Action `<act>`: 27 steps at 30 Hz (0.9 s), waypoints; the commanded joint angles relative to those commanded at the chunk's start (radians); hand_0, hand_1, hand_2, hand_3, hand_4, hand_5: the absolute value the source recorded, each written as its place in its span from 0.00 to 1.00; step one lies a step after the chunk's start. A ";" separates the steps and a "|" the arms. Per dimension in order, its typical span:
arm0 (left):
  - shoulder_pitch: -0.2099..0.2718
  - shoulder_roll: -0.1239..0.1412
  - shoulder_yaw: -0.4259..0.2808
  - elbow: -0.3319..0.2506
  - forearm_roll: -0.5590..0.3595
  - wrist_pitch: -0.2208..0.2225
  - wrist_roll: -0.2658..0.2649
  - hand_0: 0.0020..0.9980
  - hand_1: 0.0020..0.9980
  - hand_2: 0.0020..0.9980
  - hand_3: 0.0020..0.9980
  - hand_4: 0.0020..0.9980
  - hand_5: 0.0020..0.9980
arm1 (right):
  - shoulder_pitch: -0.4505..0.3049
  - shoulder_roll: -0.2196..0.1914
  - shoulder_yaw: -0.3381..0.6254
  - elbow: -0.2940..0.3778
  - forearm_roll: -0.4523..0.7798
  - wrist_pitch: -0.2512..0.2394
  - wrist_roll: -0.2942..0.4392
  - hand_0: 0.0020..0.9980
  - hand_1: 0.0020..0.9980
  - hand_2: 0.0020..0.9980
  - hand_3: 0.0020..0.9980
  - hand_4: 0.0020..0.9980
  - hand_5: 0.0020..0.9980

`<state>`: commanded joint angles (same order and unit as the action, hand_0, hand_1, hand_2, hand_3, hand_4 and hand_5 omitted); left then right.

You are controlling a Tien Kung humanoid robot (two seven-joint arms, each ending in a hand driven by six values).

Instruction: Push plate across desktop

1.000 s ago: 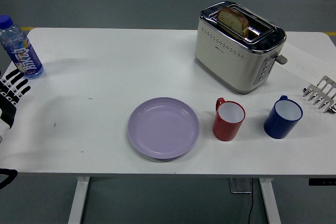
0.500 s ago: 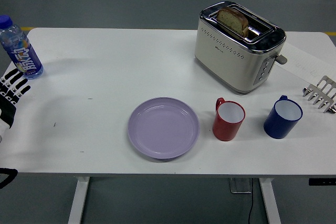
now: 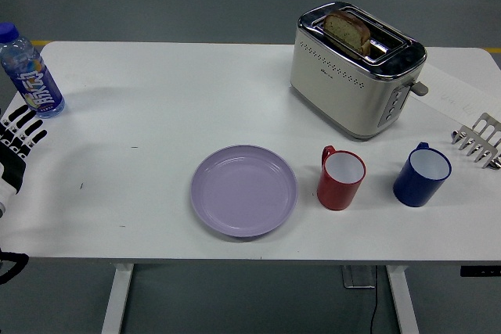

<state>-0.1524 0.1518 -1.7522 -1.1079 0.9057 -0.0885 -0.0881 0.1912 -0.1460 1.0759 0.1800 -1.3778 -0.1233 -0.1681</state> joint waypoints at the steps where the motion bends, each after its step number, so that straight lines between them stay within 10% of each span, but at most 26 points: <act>1: 0.001 -0.001 0.000 0.001 -0.001 0.001 0.000 0.77 0.80 0.81 0.75 0.63 1.00 | -0.001 0.000 0.000 0.000 0.000 0.000 0.000 0.64 0.61 0.67 0.61 0.18 0.11; 27: 0.008 -0.003 -0.001 0.003 -0.010 0.004 -0.007 0.77 0.80 0.81 0.75 0.63 1.00 | -0.003 0.001 -0.003 0.000 0.010 -0.004 0.002 0.64 0.61 0.67 0.61 0.18 0.11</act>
<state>-0.1447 0.1491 -1.7532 -1.1049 0.8961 -0.0849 -0.0954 0.1883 -0.1451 1.0734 0.1800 -1.3677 -0.1269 -0.1659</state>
